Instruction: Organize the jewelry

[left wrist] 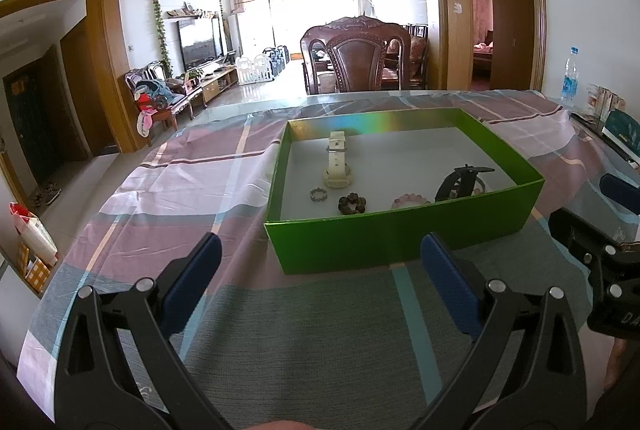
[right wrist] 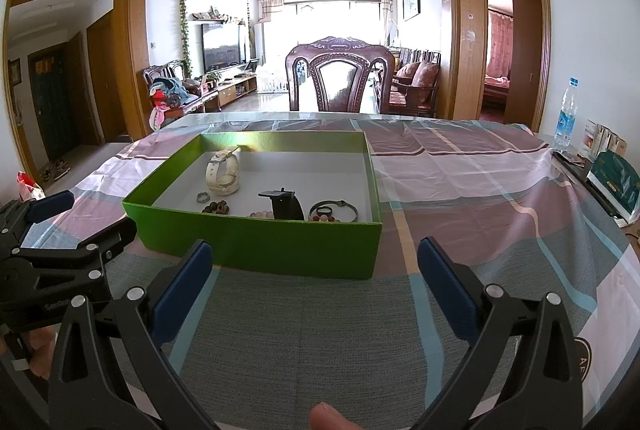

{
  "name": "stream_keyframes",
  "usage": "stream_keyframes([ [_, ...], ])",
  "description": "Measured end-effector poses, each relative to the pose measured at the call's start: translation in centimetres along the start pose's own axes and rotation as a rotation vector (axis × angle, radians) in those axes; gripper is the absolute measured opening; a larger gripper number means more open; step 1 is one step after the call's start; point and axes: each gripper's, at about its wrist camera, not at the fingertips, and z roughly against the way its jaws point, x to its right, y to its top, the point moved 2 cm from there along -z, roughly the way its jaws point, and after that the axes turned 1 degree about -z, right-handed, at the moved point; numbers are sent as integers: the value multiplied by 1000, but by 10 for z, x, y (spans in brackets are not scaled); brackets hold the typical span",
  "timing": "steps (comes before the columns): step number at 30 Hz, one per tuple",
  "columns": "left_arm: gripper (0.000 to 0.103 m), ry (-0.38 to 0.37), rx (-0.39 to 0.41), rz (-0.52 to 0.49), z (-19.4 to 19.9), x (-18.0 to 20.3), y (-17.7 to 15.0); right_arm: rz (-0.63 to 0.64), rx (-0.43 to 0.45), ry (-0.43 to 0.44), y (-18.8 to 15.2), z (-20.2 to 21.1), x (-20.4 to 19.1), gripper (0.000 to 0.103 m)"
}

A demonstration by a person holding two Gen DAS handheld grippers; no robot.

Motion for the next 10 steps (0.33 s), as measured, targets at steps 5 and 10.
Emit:
stream_keyframes([
  [5, 99, -15, -18, 4, -3, -1, 1, 7, -11, 6, -1, -1, -2, 100],
  [10, 99, 29, -46, 1, -11, -4, 1, 51, -218, 116, -23, -27, -19, 100],
])
